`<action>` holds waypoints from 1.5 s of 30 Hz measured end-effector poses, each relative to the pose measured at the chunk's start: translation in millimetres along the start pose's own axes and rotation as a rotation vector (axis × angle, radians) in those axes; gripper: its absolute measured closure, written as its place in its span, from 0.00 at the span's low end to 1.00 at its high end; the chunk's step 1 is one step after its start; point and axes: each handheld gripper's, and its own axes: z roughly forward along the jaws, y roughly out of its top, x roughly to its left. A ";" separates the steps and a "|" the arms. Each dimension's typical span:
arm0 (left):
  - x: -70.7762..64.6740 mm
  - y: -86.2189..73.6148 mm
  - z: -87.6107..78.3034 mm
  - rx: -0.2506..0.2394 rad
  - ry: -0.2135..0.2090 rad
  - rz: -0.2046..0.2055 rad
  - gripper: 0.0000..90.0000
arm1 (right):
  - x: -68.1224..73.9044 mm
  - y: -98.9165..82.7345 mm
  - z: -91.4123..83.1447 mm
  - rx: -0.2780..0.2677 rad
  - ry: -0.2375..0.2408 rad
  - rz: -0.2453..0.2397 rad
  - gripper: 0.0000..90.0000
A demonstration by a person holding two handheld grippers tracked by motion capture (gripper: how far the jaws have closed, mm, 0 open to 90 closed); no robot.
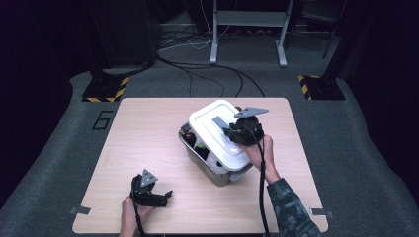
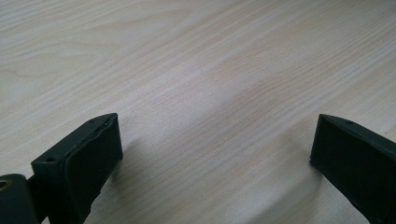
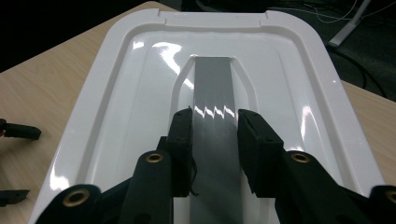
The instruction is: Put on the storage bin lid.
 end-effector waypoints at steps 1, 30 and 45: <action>0.2 0.1 -0.1 0.001 0.000 0.003 0.02 | 2.8 0.4 2.9 0.004 0.005 -0.006 0.74; -0.6 -0.2 0.1 -0.002 -0.002 -0.012 0.02 | 31.5 -6.5 35.9 0.088 0.014 -0.066 0.74; -0.6 -0.2 0.0 -0.001 0.001 -0.010 0.02 | 27.6 -13.6 38.2 0.080 0.035 -0.051 0.73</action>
